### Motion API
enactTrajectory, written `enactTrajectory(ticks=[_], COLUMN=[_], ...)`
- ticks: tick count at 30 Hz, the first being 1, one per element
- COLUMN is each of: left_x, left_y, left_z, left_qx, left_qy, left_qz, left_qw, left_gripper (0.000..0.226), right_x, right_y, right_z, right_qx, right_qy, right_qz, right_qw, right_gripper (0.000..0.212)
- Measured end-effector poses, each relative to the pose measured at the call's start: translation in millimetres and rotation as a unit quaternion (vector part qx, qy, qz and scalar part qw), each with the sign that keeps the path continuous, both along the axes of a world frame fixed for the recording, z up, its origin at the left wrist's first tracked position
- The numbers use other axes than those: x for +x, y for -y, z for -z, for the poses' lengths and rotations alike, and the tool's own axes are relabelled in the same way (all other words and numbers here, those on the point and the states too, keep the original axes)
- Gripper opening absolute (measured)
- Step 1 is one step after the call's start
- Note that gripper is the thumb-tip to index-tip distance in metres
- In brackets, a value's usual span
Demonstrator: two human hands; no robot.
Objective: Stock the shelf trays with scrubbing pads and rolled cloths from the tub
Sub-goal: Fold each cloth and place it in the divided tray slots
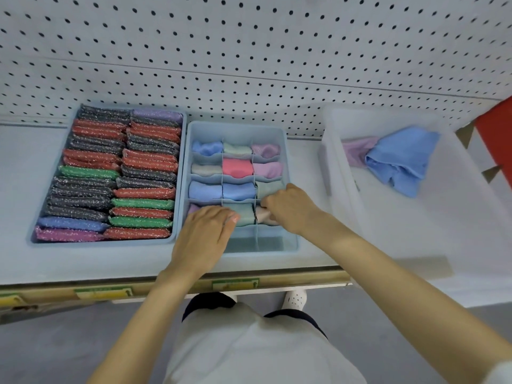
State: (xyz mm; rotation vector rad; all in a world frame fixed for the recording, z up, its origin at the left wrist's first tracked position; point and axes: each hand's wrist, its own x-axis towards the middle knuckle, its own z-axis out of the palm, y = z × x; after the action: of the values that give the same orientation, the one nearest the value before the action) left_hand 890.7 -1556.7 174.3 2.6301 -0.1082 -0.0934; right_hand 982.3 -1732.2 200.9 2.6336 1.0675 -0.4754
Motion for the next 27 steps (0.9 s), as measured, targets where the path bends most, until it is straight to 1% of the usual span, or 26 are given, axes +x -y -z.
enactTrajectory(ticks=[1,3,5,9,12,14,16,18,19,20,21,23,24,25,26,27], left_x=[-0.1,0.1,0.8,0.8,1.1,2.0,3.3,6.4,8.9,12.5,17.2,28.5,34.4,40.3,45.4,50.2], left_y=[0.1,0.5,0.8,0.7,0.5,0.4,1.4,4.4,8.8,16.1,27.2,58.9,78.8,100.7,122.8,144.6], left_z=[0.4,1.0,1.3,2.2,2.5,2.9,3.2,3.9,2.1,-1.0,-6.2,-21.1,-30.1,-38.4,-45.2,-50.5], left_qx=[-0.001,-0.005,-0.012,-0.013,-0.014,-0.017,-0.024,-0.045,-0.063,-0.087,-0.117,-0.182,-0.213,-0.243,-0.270,-0.288], left_qy=[0.000,-0.002,-0.006,-0.012,-0.016,-0.018,-0.013,-0.004,0.004,0.014,0.025,0.041,0.046,0.047,0.044,0.043], left_qz=[-0.003,-0.009,-0.013,-0.015,-0.013,-0.017,-0.027,-0.044,-0.052,-0.058,-0.059,-0.049,-0.043,-0.042,-0.045,-0.049], left_qw=[1.000,1.000,1.000,1.000,1.000,1.000,0.999,0.998,0.997,0.994,0.991,0.981,0.975,0.968,0.961,0.955], left_gripper=[0.057,0.057,0.059,0.060,0.063,0.066,0.069,0.069,0.069,0.066,0.062,0.051,0.046,0.042,0.041,0.043], right_x=[2.9,5.2,6.1,2.8,1.7,0.4,-0.1,1.1,2.8,5.2,8.8,15.3,19.3,24.8,30.9,37.4], right_y=[1.1,2.0,1.1,0.7,4.1,6.1,10.3,22.3,33.1,46.2,62.1,98.7,118.5,138.8,158.7,177.4], right_z=[-0.8,-4.3,-4.9,2.3,3.4,3.5,0.2,-7.2,-12.0,-18.2,-24.2,-37.5,-40.9,-40.1,-35.3,-28.1], right_qx=[0.023,0.053,0.060,0.074,0.070,0.071,0.094,0.167,0.234,0.312,0.386,0.498,0.530,0.539,0.525,0.499], right_qy=[-0.039,-0.094,-0.088,-0.092,-0.079,-0.091,-0.105,-0.107,-0.103,-0.097,-0.091,-0.099,-0.104,-0.093,-0.065,-0.038], right_qz=[0.021,0.062,0.073,0.080,0.061,0.054,0.053,0.060,0.075,0.101,0.139,0.240,0.292,0.337,0.374,0.404], right_qw=[0.999,0.992,0.992,0.990,0.993,0.992,0.989,0.978,0.964,0.940,0.907,0.827,0.790,0.766,0.762,0.766], right_gripper=[0.003,0.017,0.025,0.027,0.032,0.032,0.030,0.026,0.024,0.021,0.017,0.011,0.012,0.015,0.018,0.019])
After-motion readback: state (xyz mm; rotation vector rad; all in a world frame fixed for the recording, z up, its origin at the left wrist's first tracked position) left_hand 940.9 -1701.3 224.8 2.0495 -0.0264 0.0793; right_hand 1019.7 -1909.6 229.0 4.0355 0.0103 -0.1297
